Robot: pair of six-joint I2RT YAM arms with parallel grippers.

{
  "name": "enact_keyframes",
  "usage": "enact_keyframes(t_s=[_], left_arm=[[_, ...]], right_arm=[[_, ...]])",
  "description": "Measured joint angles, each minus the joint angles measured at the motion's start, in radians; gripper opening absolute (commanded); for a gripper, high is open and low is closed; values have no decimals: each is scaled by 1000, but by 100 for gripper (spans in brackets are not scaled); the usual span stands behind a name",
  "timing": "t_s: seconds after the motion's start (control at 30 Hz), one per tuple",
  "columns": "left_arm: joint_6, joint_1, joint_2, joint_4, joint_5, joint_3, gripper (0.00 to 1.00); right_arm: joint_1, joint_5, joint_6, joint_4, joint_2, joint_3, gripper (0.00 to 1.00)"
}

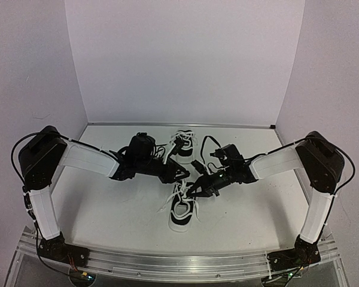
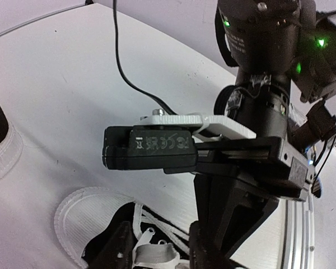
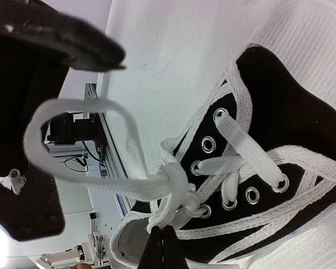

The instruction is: Tie the shoes

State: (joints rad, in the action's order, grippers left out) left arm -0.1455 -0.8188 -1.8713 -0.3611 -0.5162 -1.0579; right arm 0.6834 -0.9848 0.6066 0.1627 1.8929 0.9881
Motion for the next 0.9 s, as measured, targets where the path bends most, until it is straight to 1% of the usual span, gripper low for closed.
enact_keyframes(t_s=[0.07, 0.1, 0.2, 0.43, 0.7, 0.9], left_arm=[[-1, 0, 0, -9, -7, 0, 2], [-9, 0, 0, -11, -7, 0, 0], [-12, 1, 7, -25, 3, 16, 0], [-15, 9, 71, -37, 51, 106, 0], [-20, 14, 107, -58, 113, 156, 0], [-21, 24, 128, -58, 145, 202, 0]], right_arm=[[0, 5, -1, -3, -4, 0, 0], [0, 10, -1, -6, -7, 0, 0], [-7, 27, -1, -16, -26, -1, 0], [-31, 75, -14, -52, -108, -17, 0], [-48, 131, -42, -121, -128, -61, 0], [-63, 164, -60, -175, -174, -107, 0]])
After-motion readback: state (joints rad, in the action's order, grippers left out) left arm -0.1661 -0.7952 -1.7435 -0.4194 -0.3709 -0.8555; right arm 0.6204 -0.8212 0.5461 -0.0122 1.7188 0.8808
